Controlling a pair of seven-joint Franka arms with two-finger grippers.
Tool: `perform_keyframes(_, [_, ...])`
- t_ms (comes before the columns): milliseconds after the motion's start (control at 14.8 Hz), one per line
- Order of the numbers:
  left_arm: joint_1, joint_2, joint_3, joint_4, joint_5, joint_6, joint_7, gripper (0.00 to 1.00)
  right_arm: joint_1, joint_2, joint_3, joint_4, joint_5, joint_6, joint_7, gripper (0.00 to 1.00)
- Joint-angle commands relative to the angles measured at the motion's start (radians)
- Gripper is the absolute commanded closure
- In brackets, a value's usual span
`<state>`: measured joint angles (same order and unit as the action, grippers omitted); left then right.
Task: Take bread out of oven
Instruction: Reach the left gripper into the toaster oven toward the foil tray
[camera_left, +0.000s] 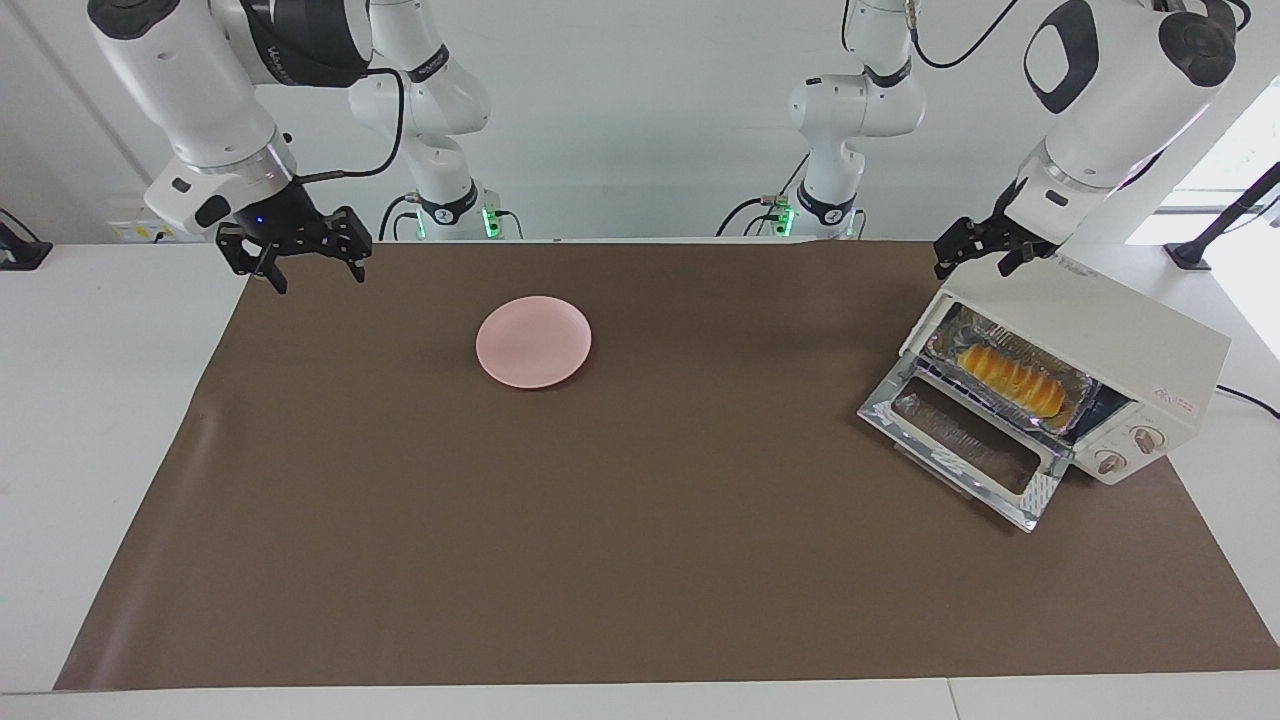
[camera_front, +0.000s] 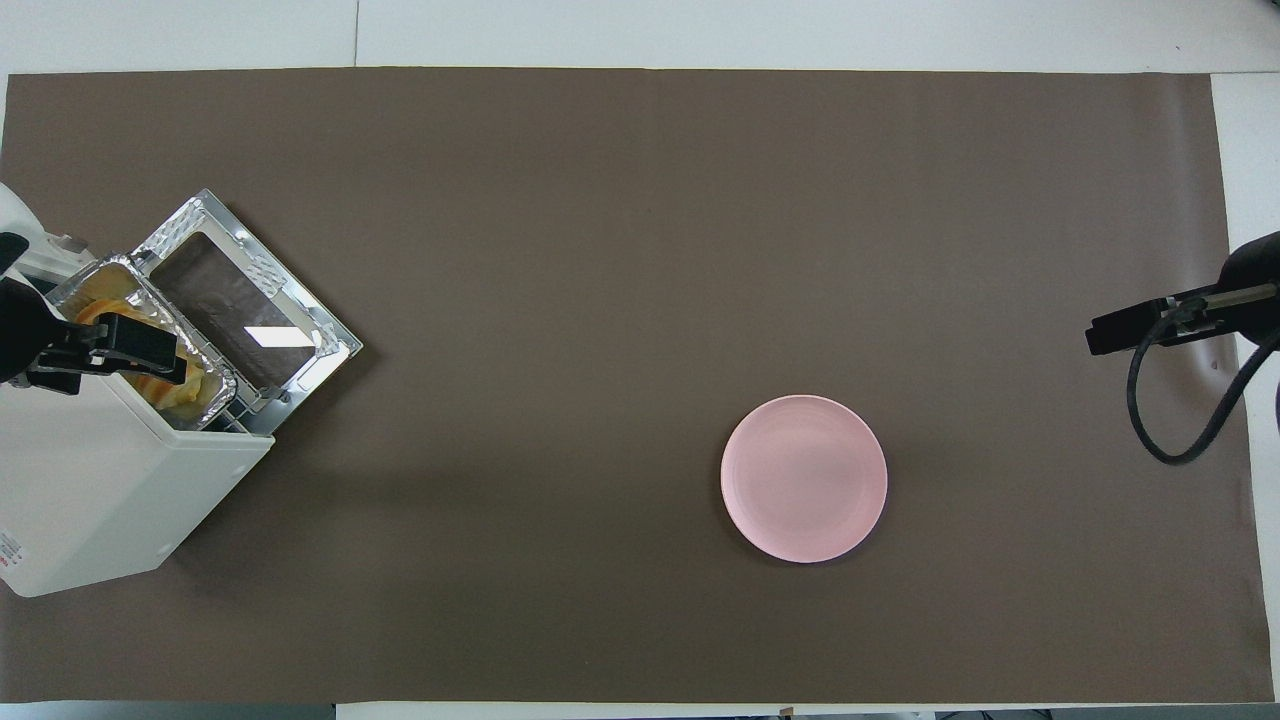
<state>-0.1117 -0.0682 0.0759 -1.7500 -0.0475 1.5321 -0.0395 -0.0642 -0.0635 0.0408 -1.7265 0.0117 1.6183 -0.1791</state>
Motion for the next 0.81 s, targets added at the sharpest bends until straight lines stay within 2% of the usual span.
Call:
perform_keyframes(0, [-0.006,0.002,0.001,0.0,0.003,0.011,-0.005,0.0,-0.011,-0.009,0.008,0.002,-0.004,-0.014,0.003,0.0])
perform_keyframes(608, [0.01,-0.018,0.005,0.012,0.003,0.011,-0.009,0.0,-0.011,-0.009,0.008,0.002,-0.003,-0.014,0.003,0.0])
perform_keyframes(743, [0.018,0.029,0.013,0.094,0.001,-0.007,-0.063,0.0,-0.011,-0.009,0.008,0.002,-0.004,-0.014,0.001,0.0])
